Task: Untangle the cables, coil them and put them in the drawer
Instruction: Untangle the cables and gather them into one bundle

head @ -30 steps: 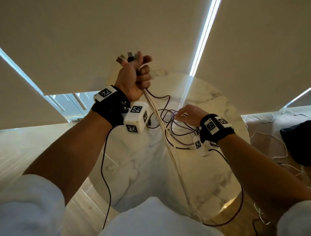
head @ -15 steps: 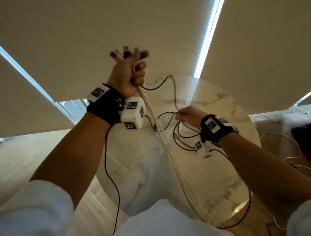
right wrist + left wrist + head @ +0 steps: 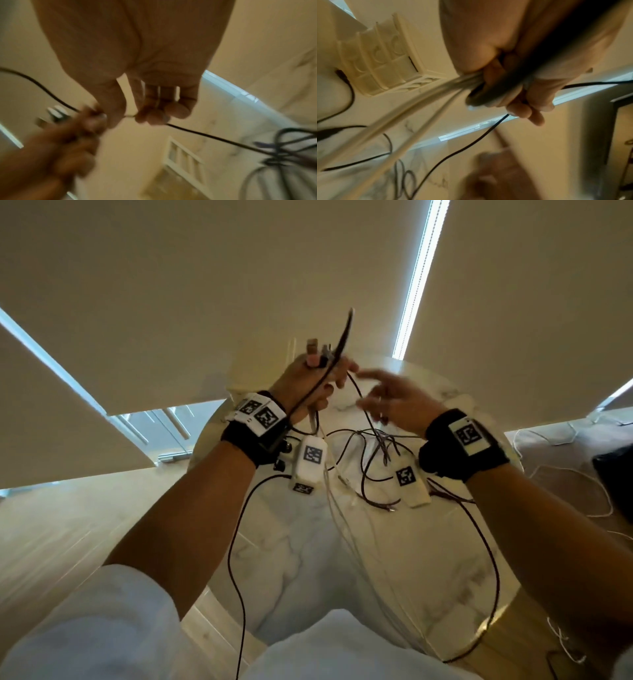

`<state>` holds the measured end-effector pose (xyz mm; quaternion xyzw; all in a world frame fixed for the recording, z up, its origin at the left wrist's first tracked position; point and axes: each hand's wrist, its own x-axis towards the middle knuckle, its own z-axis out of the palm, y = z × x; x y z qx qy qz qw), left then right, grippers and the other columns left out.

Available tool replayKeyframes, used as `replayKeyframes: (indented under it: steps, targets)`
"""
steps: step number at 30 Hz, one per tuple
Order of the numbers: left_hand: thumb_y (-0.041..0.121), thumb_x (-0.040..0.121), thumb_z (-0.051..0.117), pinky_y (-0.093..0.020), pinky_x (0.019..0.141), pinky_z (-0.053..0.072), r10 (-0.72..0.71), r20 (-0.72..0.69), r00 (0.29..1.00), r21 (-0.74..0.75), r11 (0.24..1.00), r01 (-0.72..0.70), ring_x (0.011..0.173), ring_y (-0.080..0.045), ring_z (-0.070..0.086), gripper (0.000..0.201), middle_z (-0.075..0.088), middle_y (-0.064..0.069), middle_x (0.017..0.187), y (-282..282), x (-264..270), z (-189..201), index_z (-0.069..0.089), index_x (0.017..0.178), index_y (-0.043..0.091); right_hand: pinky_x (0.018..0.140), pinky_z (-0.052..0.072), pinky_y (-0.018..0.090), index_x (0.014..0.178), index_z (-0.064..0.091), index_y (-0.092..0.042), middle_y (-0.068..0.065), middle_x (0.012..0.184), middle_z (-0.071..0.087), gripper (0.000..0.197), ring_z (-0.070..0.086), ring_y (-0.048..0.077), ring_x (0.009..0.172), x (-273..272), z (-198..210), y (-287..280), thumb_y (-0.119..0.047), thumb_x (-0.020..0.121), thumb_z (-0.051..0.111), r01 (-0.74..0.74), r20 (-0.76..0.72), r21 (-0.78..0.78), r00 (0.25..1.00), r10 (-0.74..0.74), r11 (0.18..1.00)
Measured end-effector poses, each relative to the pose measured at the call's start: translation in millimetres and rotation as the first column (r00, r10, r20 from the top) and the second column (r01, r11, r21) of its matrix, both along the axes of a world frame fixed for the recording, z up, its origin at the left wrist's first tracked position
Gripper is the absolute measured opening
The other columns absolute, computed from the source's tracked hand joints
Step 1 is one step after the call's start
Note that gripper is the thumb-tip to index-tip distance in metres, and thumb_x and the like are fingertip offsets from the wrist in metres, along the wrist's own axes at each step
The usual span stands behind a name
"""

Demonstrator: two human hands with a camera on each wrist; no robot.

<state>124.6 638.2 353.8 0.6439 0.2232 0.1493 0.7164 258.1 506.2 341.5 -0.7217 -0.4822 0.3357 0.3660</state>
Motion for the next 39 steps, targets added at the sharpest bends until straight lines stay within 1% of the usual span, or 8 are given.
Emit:
replayKeyframes:
  steps: [4,13,17,25,31,33,36,39]
  targets:
    - [0.025,0.099,0.046,-0.016,0.037,0.019,0.041,0.174,0.984,-0.011,0.999,-0.04,0.04,-0.001,0.024,0.023,0.046,0.005,0.065,9,-9,26,0.065,0.091,0.015,0.055,0.04,0.019,0.098,0.064,-0.019,-0.002,0.069,0.055,0.021,0.051,0.012,0.058,5,-61,0,-0.037,0.095,0.053,-0.074,0.19,-0.364,0.97,0.152,0.928]
    - [0.007,0.091,0.058,-0.015,0.033,0.02,0.334,-0.058,0.941,0.022,0.943,-0.333,0.031,-0.002,0.025,0.019,0.049,0.007,0.046,-2,-8,-21,0.05,0.074,0.011,0.059,0.047,0.022,0.085,0.061,-0.013,0.0,0.071,0.064,0.026,0.065,0.012,0.065,13,-16,5,-0.021,0.1,0.042,0.157,-0.144,0.101,0.979,-0.142,0.982]
    - [0.011,0.087,0.064,-0.019,0.036,0.02,0.201,-0.109,0.974,0.021,0.98,-0.2,0.038,-0.006,0.025,0.031,0.053,-0.004,0.066,-24,-1,-45,0.055,0.114,0.023,0.057,0.045,0.024,0.084,0.06,-0.012,-0.001,0.068,0.062,0.026,0.066,0.02,0.067,13,7,5,-0.019,0.1,0.041,0.279,-0.359,0.258,0.917,-0.176,0.925]
    - [0.015,0.089,0.062,-0.023,0.041,0.02,0.212,-0.041,0.976,0.155,0.967,-0.204,0.043,-0.008,0.029,0.027,0.051,-0.002,0.069,-32,11,-51,0.06,0.113,0.027,0.049,0.041,0.024,0.078,0.059,-0.015,0.0,0.066,0.059,0.025,0.066,0.02,0.057,24,30,-12,-0.021,0.098,0.045,0.521,-0.434,0.335,0.825,-0.362,0.785]
    - [0.022,0.093,0.055,-0.022,0.042,0.028,0.444,-0.155,0.883,0.161,0.893,-0.421,0.044,-0.015,0.036,0.023,0.055,-0.004,0.061,-32,32,-57,0.058,0.071,0.016,0.053,0.051,0.024,0.108,0.055,-0.003,0.013,0.098,0.063,0.019,0.067,0.017,0.065,76,30,-47,-0.013,0.093,0.05,0.987,-0.826,0.072,0.14,-0.546,0.143]
    - [0.025,0.095,0.052,-0.022,0.041,0.029,0.449,-0.139,0.883,0.188,0.887,-0.422,0.041,-0.014,0.036,0.031,0.055,-0.004,0.059,-40,42,-53,0.059,0.066,0.014,0.068,0.054,0.029,0.115,0.043,-0.006,0.012,0.118,0.053,0.024,0.06,0.018,0.089,88,26,-59,-0.015,0.093,0.048,0.996,-0.858,-0.032,0.015,-0.513,0.083]
    - [0.025,0.099,0.047,-0.02,0.041,0.031,0.351,-0.066,0.934,0.103,0.933,-0.344,0.044,-0.009,0.038,0.024,0.054,-0.001,0.06,-58,59,-43,0.062,0.084,0.013,0.103,0.039,0.034,0.14,0.028,-0.005,0.011,0.147,0.036,0.058,0.044,0.021,0.123,86,19,-73,-0.024,0.09,0.052,0.985,-0.651,-0.038,0.103,-0.752,0.168]
    - [0.023,0.101,0.043,-0.019,0.041,0.03,0.211,0.048,0.976,-0.141,0.969,-0.202,0.041,-0.007,0.034,0.025,0.041,0.003,0.051,-77,73,-35,0.054,0.083,0.011,0.109,0.036,0.036,0.147,0.029,-0.007,0.011,0.148,0.039,0.068,0.042,0.025,0.132,62,17,-87,-0.024,0.088,0.06,0.896,-0.351,0.121,0.442,-0.826,0.428]
